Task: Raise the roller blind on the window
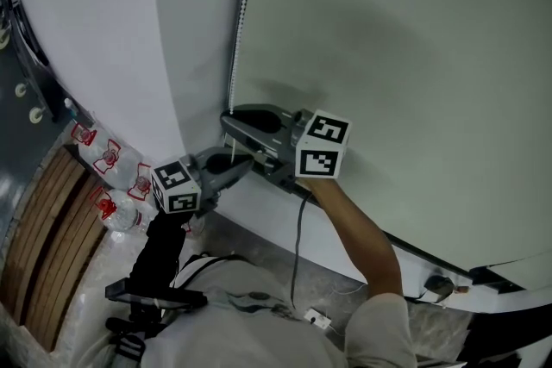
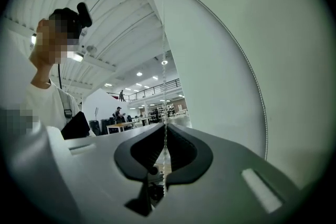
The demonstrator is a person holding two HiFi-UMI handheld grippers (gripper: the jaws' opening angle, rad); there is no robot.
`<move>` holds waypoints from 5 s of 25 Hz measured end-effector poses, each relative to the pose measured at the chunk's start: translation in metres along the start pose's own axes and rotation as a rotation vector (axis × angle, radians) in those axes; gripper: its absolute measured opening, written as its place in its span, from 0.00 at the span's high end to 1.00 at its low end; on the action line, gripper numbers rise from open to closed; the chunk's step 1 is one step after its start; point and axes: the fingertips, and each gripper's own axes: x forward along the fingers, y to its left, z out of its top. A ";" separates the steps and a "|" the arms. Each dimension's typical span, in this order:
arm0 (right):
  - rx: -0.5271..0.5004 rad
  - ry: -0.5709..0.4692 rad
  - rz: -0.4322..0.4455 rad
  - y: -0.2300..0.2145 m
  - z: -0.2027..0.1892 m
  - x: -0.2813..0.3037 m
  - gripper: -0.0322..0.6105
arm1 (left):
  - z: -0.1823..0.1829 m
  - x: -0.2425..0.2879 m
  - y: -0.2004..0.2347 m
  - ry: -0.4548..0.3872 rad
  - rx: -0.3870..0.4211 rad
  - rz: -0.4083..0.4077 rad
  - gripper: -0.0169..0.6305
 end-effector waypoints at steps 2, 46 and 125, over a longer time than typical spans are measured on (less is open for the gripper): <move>0.024 -0.017 0.006 0.002 0.001 -0.002 0.93 | 0.001 0.000 -0.002 -0.004 -0.005 -0.001 0.98; -0.308 -0.321 -0.086 -0.009 0.262 0.003 0.92 | -0.013 0.007 -0.010 0.013 -0.013 -0.038 0.98; -0.227 -0.320 -0.067 -0.008 0.207 -0.009 0.93 | -0.004 0.017 -0.015 0.024 -0.003 -0.038 0.98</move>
